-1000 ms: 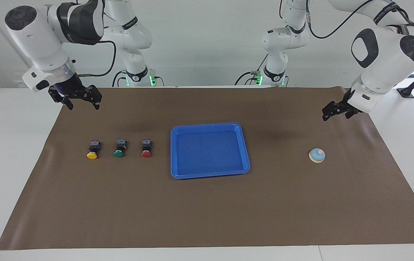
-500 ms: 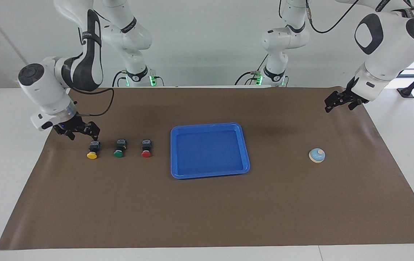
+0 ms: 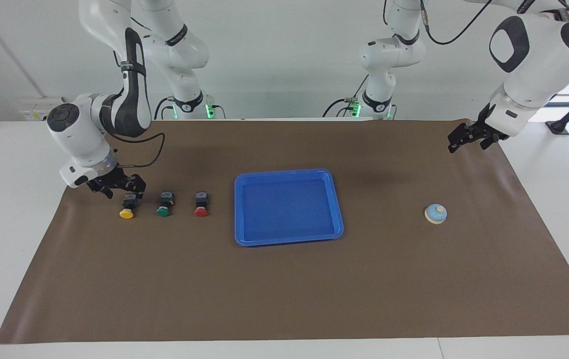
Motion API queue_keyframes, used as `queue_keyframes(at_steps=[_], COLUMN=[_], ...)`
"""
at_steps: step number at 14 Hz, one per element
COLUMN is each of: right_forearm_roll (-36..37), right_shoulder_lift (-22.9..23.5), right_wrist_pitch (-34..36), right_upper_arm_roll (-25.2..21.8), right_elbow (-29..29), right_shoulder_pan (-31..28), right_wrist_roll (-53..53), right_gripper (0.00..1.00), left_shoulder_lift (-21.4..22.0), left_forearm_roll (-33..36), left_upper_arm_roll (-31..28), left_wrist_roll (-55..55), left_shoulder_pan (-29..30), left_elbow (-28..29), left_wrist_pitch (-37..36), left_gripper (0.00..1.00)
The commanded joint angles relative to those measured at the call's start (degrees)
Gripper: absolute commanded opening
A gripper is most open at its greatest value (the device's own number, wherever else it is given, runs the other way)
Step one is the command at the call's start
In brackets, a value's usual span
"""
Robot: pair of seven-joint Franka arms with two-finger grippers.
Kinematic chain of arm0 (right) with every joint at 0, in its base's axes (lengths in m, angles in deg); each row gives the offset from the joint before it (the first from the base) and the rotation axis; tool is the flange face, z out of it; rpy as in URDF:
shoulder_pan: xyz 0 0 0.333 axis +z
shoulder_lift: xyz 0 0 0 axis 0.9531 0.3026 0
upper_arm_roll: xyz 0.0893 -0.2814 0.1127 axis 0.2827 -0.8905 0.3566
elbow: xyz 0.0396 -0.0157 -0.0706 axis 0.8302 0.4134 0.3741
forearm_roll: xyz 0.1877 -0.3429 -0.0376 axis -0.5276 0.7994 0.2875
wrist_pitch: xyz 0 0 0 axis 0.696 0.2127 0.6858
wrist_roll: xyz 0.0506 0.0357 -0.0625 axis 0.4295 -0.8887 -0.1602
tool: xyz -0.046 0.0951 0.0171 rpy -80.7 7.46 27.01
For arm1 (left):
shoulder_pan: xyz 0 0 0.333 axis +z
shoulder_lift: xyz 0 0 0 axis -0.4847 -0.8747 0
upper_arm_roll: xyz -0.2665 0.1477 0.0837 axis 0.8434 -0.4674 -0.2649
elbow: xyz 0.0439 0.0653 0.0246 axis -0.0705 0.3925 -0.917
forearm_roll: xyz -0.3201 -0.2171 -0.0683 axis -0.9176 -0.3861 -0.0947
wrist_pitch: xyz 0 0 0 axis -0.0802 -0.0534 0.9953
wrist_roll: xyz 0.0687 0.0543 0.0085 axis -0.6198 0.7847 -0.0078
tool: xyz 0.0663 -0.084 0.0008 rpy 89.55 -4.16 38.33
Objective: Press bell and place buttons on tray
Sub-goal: 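Lift the left gripper off the bell and draw it back, then grasp the yellow-capped button with the right gripper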
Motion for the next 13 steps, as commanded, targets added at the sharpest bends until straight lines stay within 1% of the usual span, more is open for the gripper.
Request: queue_keyframes(at_steps=[1,2,3,6,7,11,13], right_forearm_roll=[0.0,0.0,0.0,0.0,0.0,0.0,0.0], right_shoulder_lift=[-0.3,-0.1,0.0,0.0,0.1,2.5,2.8], right_wrist_pitch=[-4.3,-4.5,-4.6,-5.1,-6.3,-8.7,-8.8], right_upper_arm_roll=[0.5,0.5,0.6,0.6,0.6,0.6,0.6], right_elbow=[3.3,3.8,4.0,4.5,4.7,4.9,4.9], right_shoulder_pan=[-2.8,-3.0,-3.1,-3.0,-2.7,-2.9,-2.7], right_wrist_roll=[5.1,5.5,5.6,5.0,4.7,5.2,4.7], right_gripper=[1.0,1.0,1.0,1.0,1.0,1.0,0.95], left_shoulder_lift=[2.3,2.3,2.3,2.3,2.5,2.7,2.8], left_forearm_roll=[-0.5,-0.5,-0.5,-0.6,-0.6,-0.5,-0.5], left_upper_arm_roll=[-1.2,-4.3,-6.1,-6.4,-6.5,-6.6,-6.6], left_wrist_roll=[-0.2,-0.2,-0.2,-0.6,-0.6,-0.3,-0.3], left_shoulder_pan=[-2.2,-5.3,-7.1,-7.0,-7.0,-7.9,-7.9], left_elbow=[1.2,1.2,1.1,0.9,0.9,1.1,1.2], left_wrist_pitch=[-1.4,-1.8,-2.3,-2.6,-2.7,-2.2,-2.7], left_gripper=[1.0,1.0,1.0,1.0,1.0,1.0,1.0])
